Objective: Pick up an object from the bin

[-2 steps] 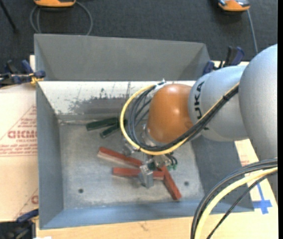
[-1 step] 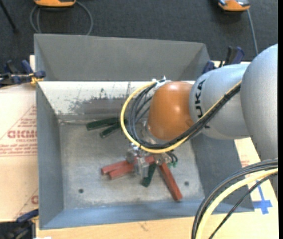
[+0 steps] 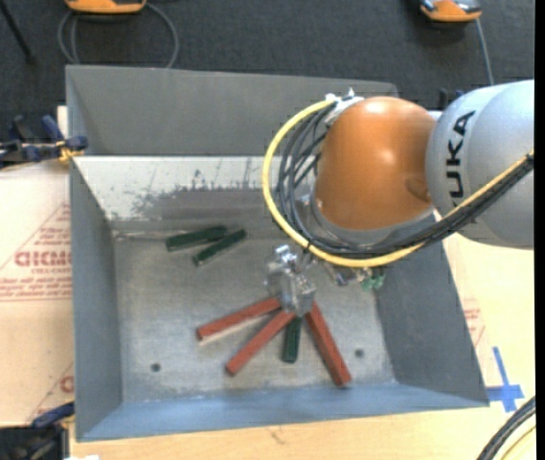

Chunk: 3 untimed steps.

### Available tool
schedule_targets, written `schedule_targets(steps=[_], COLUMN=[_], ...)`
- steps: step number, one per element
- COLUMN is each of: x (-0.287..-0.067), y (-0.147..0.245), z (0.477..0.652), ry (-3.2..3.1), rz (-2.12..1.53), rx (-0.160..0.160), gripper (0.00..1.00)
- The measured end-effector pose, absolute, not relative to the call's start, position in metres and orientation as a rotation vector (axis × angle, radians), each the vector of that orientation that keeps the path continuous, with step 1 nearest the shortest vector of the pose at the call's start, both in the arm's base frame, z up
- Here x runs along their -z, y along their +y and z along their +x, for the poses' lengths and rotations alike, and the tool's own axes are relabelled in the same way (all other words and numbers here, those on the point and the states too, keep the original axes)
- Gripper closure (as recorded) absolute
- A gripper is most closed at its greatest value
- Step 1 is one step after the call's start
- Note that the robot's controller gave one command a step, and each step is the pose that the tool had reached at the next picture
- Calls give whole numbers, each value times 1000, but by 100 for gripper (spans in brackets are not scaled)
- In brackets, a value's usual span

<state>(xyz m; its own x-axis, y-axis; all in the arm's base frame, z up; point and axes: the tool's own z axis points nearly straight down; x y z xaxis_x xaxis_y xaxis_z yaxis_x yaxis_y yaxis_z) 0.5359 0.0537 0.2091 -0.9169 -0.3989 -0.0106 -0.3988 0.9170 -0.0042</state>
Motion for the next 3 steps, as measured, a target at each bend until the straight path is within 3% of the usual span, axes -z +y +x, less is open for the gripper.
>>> schedule_targets(steps=[1,2,3], x=[-204,-68,-70], y=[54,45,46], z=[535,556,557], ry=[3073,3030,3024], rz=[-636,-849,-842], rx=[-1,-1,-2], gripper=[0,0,100])
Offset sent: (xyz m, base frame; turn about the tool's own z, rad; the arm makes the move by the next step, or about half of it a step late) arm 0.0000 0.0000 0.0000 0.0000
